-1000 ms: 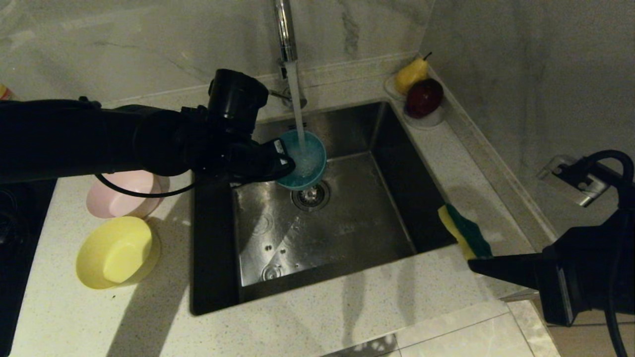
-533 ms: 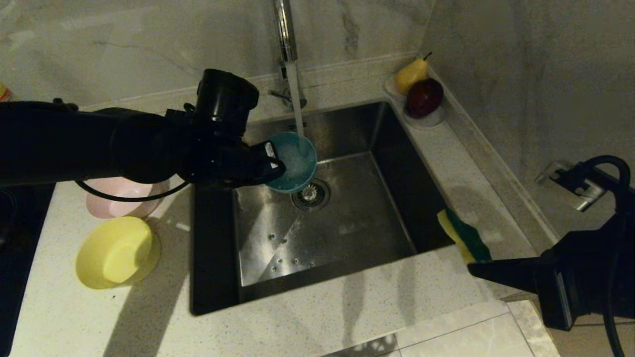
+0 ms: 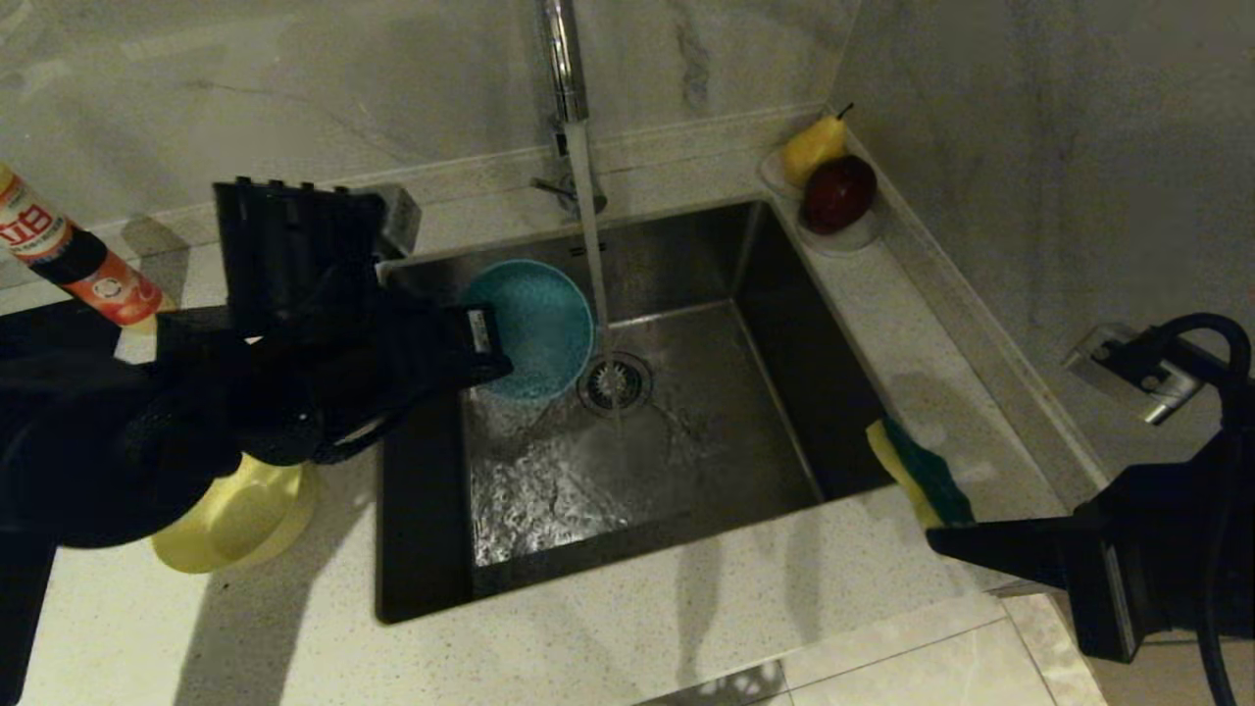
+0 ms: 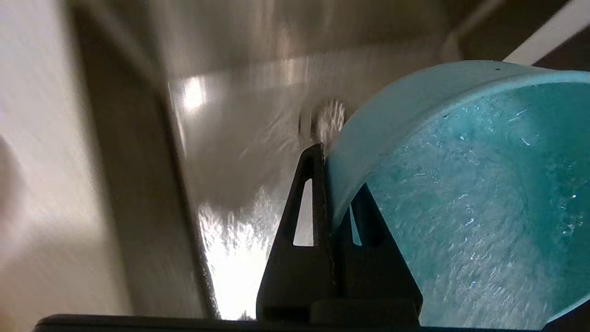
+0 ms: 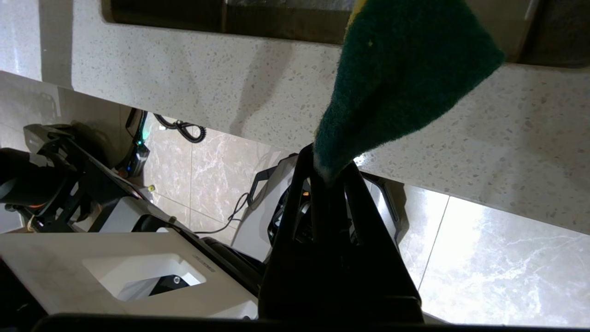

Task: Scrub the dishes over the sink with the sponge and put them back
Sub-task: Wash the bowl

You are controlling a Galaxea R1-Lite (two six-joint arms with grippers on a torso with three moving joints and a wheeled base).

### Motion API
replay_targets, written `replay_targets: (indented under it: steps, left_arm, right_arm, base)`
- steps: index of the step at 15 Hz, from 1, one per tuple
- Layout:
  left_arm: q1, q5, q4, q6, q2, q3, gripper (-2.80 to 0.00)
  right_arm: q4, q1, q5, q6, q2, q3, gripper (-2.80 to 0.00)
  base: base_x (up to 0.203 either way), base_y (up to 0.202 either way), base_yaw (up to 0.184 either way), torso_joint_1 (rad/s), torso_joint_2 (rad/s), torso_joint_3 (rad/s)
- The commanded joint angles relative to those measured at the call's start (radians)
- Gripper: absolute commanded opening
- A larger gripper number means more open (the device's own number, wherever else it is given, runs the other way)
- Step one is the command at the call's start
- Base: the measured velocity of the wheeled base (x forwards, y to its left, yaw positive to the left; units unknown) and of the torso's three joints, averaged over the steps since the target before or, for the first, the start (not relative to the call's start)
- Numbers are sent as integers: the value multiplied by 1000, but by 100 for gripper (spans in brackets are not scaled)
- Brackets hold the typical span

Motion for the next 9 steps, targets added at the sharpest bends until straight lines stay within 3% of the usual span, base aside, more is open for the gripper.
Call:
replay_targets:
  steps: [1, 5, 9]
  left_arm:
    - [0, -1, -237, 82, -75, 83, -280]
    - [-1, -7, -456, 131, -104, 115, -280]
    - [-2, -61, -531, 152, -177, 138, -280]
  right_arm:
    - [1, 3, 0, 3, 0, 1, -280]
    - [3, 2, -1, 2, 0, 1, -280]
    - [1, 3, 1, 3, 12, -1, -280]
  base:
    - [0, 0, 0, 0, 0, 0]
    - [0, 0, 0, 0, 0, 0]
    - [0, 0, 0, 0, 0, 0]
